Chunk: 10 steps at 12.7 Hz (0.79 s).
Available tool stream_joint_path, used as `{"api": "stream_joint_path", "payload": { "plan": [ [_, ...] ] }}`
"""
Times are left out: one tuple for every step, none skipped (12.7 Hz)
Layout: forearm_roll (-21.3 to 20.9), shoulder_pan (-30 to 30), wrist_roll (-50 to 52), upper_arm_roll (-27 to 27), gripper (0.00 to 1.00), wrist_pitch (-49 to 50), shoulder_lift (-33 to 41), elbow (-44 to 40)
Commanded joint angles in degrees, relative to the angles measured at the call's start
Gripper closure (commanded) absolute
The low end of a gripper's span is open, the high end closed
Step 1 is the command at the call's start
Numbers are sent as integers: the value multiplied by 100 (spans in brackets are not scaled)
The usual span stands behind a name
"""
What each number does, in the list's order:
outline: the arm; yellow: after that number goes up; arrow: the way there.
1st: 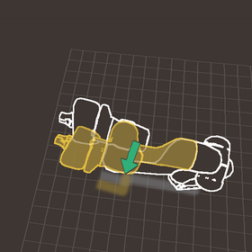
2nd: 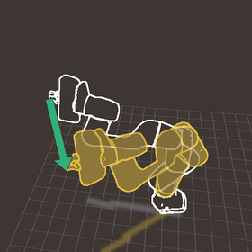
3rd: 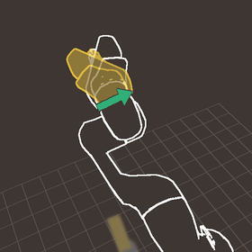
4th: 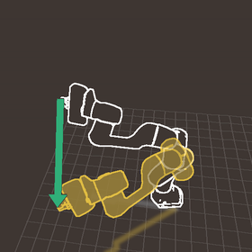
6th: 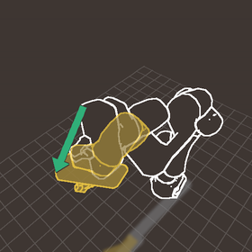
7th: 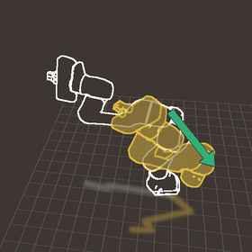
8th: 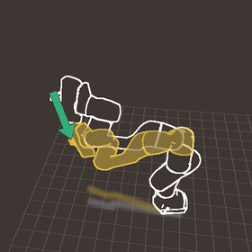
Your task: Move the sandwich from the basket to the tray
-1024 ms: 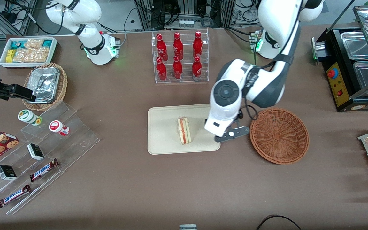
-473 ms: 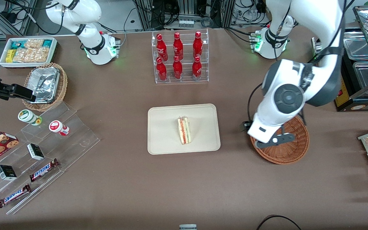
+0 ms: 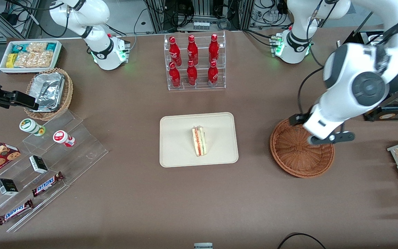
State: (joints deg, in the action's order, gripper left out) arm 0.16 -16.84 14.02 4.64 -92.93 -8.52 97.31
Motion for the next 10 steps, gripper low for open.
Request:
{"api": "stream_joint_path", "payload": {
  "plan": [
    [54,828,-593,-566,0,371,534,262],
    [54,1189,-628,-874,0,529,631,236],
    [54,1471,-733,-1112,0,670,710,227],
    [54,1691,-891,-1279,0,871,781,148],
    [54,1789,-1101,-1298,0,1126,781,-9],
    [54,1842,-1225,-1290,0,1329,781,-176],
    [54,1964,-1235,-1298,0,1452,781,-308],
    [45,1992,-1235,-1272,0,1506,790,-396],
    [11,1992,-1235,-1255,0,1602,799,-449],
    [-7,1992,-1235,-1237,0,1690,834,-511]
  ]
}}
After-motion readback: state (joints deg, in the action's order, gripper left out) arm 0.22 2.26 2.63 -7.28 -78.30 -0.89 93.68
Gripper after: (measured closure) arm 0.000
